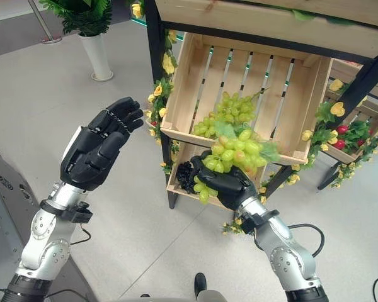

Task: Pick up the fruits from the basket on one side to the basket on the other side

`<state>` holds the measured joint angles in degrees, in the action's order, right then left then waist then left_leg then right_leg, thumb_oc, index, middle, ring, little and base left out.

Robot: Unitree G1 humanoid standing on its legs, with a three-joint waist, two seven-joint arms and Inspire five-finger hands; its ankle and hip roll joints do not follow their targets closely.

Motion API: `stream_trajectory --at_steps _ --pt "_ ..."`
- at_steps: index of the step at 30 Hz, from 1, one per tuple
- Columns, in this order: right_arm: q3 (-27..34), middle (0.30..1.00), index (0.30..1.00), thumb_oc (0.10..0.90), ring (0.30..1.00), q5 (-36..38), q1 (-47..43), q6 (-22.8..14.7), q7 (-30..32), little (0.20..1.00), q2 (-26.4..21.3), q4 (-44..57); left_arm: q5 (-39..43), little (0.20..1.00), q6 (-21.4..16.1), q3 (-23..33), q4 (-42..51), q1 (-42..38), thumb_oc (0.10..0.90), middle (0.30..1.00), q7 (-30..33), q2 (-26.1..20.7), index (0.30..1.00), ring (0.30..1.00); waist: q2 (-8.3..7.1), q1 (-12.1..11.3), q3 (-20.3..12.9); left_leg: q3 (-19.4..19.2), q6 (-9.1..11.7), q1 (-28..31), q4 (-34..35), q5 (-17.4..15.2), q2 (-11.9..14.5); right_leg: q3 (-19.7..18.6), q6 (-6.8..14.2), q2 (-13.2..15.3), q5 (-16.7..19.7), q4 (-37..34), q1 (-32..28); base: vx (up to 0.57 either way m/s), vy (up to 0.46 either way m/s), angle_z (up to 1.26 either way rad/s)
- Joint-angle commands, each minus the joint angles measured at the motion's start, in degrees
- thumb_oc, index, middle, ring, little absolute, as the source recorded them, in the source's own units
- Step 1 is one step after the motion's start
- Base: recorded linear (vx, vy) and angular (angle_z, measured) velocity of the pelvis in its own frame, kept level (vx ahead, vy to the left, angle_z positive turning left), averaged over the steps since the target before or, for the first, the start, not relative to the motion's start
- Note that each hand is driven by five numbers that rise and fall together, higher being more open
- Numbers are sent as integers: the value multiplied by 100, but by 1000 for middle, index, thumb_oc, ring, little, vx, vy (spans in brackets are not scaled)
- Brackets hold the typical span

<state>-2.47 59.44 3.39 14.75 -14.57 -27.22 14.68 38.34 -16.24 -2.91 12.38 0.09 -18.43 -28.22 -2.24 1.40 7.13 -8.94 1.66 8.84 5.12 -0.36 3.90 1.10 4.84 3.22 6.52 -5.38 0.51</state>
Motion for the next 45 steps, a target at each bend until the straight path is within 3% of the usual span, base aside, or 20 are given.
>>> stream_trajectory --at_steps 1,4,9,17,30,32,34,36,37,41,45 --pt "575 300 300 400 300 451 -669 -903 -461 300 -47 469 -410 900 -200 98 91 -497 800 900 -284 -487 900 900 -77 5 -386 471 142 -316 -12 -151 212 294 220 324 -455 38 -451 0 0 0" --pt "636 300 300 400 300 245 -729 -1103 -612 300 -299 446 -649 900 232 -125 -113 -357 800 900 -1032 -819 900 900 -29 -8 -364 448 146 -344 -12 -127 209 298 234 327 -438 38 -419 -34 23 5" --pt "682 300 300 400 300 82 -1051 -1357 -747 300 -638 264 -1072 900 615 -605 -501 -274 800 900 -1712 -1042 900 900 6 -16 -354 402 137 -338 -12 -130 208 290 261 335 -436 38 -412 -3 3 1" --pt "659 300 300 400 300 566 -1917 -1518 -721 300 -1247 208 -1752 900 677 -1119 -1164 -247 800 900 -1788 -1374 900 900 44 -2 -360 358 146 -344 -12 -122 202 252 282 338 -434 38 -385 0 0 0" --pt "389 300 300 400 300 1165 -3020 -1852 -92 300 -1163 69 -2142 900 718 -1964 -1631 -467 800 900 -1893 -1172 900 900 45 -24 -364 394 141 -341 -12 -123 192 242 270 317 -448 38 -405 2 0 0" --pt "410 300 300 400 300 551 -3083 -2051 122 300 -1177 67 -2204 900 721 -2023 -1647 -494 800 900 -1912 -1148 900 900 48 -22 -363 399 143 -346 -12 -126 186 242 271 313 -455 38 -409 0 0 0" --pt "460 300 300 400 300 -1105 -3134 -2238 421 300 -1311 -50 -2379 900 770 -2110 -1588 -548 800 900 -1801 -1135 900 900 48 -12 -369 402 145 -351 -12 -122 182 233 274 314 -451 38 -408 0 0 0" --pt "461 300 300 400 300 -1454 -3195 -2062 504 300 -1517 -206 -2370 900 842 -2202 -1516 -620 800 900 -1744 -1164 900 900 47 1 -375 402 135 -344 -12 -115 180 213 278 314 -442 38 -411 16 7 1" --pt "472 300 300 400 300 -2158 -3205 -2085 601 300 -1695 -478 -2310 900 808 -2177 -1488 -612 800 900 -1783 -1161 900 900 36 -5 -379 396 132 -332 -12 -127 169 211 286 313 -442 38 -416 30 10 1" --pt "329 300 300 400 300 -2609 -3301 -2039 684 300 -2114 -947 -2353 900 909 -2264 -1295 -658 800 900 -1678 -1190 900 900 8 -31 -388 419 109 -326 -12 -118 158 222 296 314 -431 38 -425 16 1 0" --pt "44 300 300 400 300 -3885 -3502 -2109 924 300 -2535 -1547 -2272 900 948 -2319 -1194 -712 800 900 -1693 -1260 900 900 -35 -93 -392 458 105 -337 -12 -107 139 263 312 330 -418 38 -432 0 0 0"
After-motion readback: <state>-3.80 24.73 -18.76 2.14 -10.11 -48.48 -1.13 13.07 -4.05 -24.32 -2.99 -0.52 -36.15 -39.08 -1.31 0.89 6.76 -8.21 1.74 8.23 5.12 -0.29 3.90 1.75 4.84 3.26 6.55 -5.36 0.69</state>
